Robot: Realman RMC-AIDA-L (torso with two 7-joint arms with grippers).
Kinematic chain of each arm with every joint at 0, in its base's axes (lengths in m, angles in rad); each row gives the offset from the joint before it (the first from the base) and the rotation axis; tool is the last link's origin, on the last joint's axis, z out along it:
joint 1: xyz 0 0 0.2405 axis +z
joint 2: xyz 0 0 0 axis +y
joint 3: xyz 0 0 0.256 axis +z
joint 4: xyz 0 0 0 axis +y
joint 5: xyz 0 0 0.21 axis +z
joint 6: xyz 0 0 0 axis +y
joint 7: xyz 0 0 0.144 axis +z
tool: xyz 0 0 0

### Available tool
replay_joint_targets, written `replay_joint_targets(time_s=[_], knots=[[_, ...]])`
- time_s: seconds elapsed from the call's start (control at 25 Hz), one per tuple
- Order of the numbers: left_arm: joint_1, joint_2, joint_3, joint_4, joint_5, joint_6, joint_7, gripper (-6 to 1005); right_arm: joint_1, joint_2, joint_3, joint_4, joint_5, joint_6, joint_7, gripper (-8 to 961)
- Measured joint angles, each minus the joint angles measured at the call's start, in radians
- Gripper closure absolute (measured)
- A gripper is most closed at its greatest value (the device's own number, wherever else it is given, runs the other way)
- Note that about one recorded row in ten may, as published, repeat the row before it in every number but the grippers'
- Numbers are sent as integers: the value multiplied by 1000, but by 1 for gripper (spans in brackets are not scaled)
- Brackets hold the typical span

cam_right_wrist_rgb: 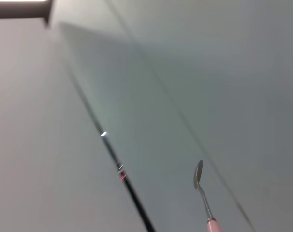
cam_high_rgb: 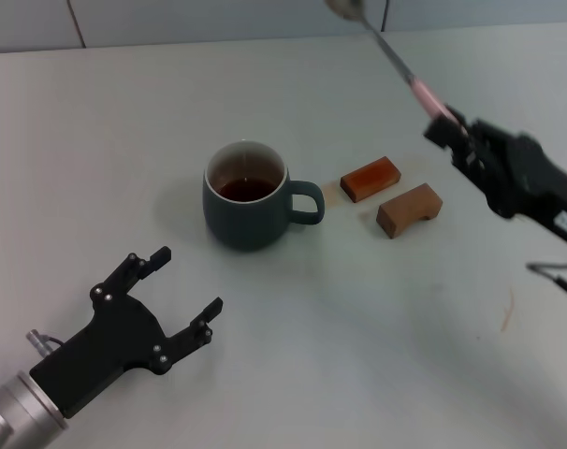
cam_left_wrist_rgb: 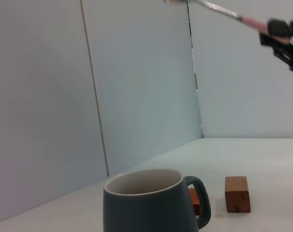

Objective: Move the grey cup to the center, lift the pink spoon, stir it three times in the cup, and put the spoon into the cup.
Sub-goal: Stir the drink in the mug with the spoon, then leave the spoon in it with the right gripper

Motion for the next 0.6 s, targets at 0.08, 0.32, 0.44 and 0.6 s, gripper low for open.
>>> replay_joint_targets(time_s=[0.08,0.32,0.44,0.6], knots=[[-3,-1,0,0,0,0,0,150,-5,0,5,-119,-49,66,59,827],[-9,-2,-2,1,0,0,0,151,5,0,96,-523,-329,233,378,827],[-9,-1,-8,2,-1,0,0,151,23,2,130,-747,-513,266,575,828],[-8,-1,-22,3,-2,-4,0,151,52,3,132,-966,-725,291,790,828]])
